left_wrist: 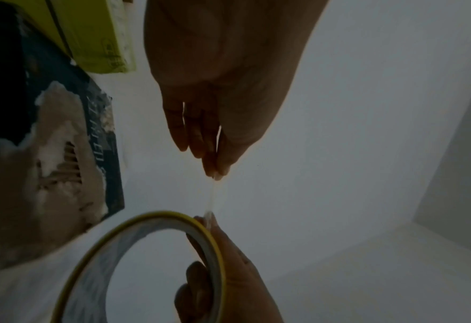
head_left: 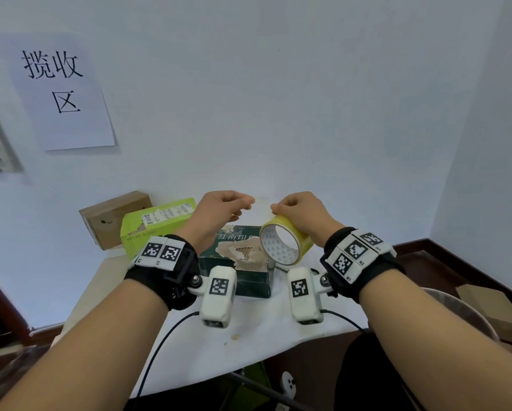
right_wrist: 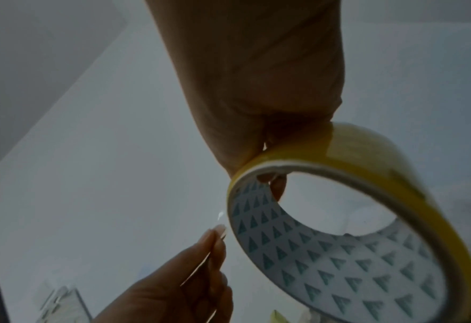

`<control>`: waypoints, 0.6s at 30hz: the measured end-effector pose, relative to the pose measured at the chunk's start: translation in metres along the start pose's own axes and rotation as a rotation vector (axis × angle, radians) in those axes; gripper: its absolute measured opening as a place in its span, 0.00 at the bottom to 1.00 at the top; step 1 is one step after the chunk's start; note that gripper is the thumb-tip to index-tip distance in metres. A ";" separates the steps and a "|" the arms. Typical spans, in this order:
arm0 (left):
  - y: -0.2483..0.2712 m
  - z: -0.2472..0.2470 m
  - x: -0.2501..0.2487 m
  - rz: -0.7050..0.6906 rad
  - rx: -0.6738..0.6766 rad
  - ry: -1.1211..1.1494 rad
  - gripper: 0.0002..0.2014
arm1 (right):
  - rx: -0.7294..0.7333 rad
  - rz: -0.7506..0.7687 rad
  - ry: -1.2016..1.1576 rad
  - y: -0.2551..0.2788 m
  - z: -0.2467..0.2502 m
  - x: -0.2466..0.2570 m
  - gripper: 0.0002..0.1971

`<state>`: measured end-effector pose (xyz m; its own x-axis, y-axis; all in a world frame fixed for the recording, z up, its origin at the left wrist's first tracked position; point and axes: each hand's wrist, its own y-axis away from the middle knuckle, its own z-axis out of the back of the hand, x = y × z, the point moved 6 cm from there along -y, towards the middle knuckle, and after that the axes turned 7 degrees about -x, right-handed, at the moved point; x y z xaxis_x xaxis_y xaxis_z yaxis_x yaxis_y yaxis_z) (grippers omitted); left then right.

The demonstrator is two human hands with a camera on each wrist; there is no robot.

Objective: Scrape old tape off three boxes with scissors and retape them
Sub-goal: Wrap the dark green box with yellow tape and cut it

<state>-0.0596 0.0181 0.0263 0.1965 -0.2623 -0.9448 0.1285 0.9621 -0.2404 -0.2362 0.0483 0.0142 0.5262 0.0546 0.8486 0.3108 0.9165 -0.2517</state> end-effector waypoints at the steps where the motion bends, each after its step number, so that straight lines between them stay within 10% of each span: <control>1: 0.002 0.000 0.003 0.010 0.023 -0.033 0.09 | 0.018 -0.014 0.027 0.001 -0.001 -0.003 0.10; 8: 0.003 0.026 0.041 0.194 -0.092 -0.169 0.17 | 0.106 -0.074 0.301 0.006 -0.008 -0.029 0.06; 12: 0.014 0.038 0.065 0.310 0.017 -0.521 0.25 | 0.219 -0.222 0.083 0.014 -0.018 -0.048 0.08; 18: 0.017 0.040 0.086 0.429 0.025 -0.327 0.19 | 0.426 -0.270 -0.060 0.025 -0.039 -0.045 0.09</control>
<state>-0.0015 0.0092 -0.0507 0.5284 0.1405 -0.8373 -0.0076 0.9870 0.1608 -0.2214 0.0529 -0.0487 0.4215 -0.1953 0.8855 0.0724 0.9807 0.1819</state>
